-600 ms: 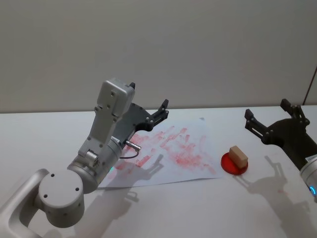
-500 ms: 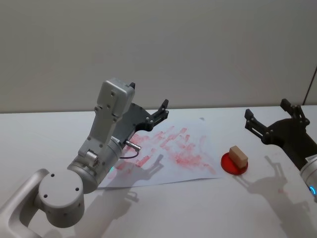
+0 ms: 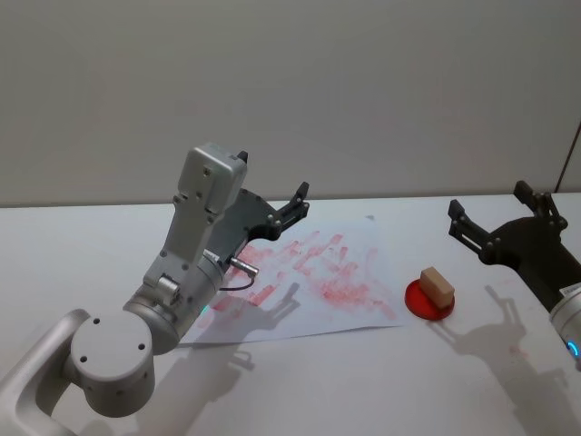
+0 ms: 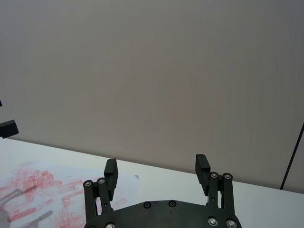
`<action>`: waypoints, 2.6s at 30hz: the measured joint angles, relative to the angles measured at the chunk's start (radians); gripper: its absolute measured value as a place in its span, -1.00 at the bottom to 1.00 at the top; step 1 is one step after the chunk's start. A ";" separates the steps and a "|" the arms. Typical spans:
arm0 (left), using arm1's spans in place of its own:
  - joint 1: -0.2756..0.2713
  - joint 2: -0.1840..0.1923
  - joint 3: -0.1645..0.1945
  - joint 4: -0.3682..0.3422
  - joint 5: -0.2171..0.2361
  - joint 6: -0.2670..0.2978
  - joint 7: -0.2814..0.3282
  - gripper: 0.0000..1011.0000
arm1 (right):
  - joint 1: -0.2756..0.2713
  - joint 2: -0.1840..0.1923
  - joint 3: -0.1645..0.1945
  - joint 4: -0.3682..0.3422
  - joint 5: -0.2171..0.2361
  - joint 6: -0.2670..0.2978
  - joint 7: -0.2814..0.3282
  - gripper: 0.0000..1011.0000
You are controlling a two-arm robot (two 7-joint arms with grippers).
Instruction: Use the one hand to pick up the stamp and affix it onto the A4 paper.
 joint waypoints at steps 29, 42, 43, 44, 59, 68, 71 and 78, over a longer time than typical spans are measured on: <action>0.000 0.000 0.000 0.000 0.000 0.000 0.000 0.98 | 0.000 0.000 0.000 0.000 -0.001 0.000 0.000 0.98; 0.000 0.000 0.000 0.000 0.000 0.000 0.000 0.98 | -0.035 0.017 0.007 -0.035 0.012 0.049 -0.021 0.98; 0.000 0.000 0.000 0.000 0.000 0.000 0.000 0.98 | -0.043 0.020 0.009 -0.042 0.017 0.062 -0.026 0.98; 0.000 0.000 0.000 0.000 0.000 0.000 0.000 0.98 | -0.047 0.022 0.009 -0.044 0.019 0.068 -0.028 0.98; 0.000 0.000 0.000 0.000 0.000 0.000 0.000 0.98 | -0.056 0.030 0.010 -0.026 0.042 0.215 -0.007 0.98; 0.000 0.000 0.000 0.000 0.000 0.000 0.000 0.98 | -0.007 0.009 -0.001 0.038 0.016 0.283 0.048 0.98; 0.000 0.000 0.000 0.000 0.000 0.000 0.000 0.98 | 0.014 0.001 -0.006 0.063 0.002 0.300 0.069 0.98; 0.000 0.000 0.000 0.000 0.000 0.000 0.000 0.98 | 0.066 -0.024 -0.020 0.125 -0.036 0.332 0.119 0.98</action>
